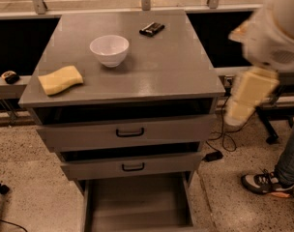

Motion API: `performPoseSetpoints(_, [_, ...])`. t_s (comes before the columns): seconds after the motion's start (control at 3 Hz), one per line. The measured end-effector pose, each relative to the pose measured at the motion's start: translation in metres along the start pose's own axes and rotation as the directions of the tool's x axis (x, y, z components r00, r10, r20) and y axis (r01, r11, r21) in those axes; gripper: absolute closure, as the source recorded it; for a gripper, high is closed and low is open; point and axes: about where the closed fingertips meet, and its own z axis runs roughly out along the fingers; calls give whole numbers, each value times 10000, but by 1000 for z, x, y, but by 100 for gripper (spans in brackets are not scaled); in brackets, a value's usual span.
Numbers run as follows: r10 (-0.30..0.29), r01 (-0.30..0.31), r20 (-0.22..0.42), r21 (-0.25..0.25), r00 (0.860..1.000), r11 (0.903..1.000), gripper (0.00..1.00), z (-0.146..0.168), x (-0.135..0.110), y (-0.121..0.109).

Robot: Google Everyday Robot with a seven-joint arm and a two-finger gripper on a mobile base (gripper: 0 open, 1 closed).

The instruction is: Place sponge into bottom drawer

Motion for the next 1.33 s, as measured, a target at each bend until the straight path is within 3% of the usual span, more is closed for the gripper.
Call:
performPoseSetpoints(0.33, [-1730, 1691, -622, -637, 9829, 9835, 0, 34, -64, -28])
performPoseSetpoints(0.67, [-3522, 3485, -195, -1021, 9357, 9317, 0, 67, -122, -53])
performPoseSetpoints(1.0, [-4747, 4758, 360, -985, 8794, 8740, 0, 75, -146, -60])
performPoseSetpoints(1.33, [-4768, 4777, 333, -980, 8784, 8731, 0, 75, -144, -59])
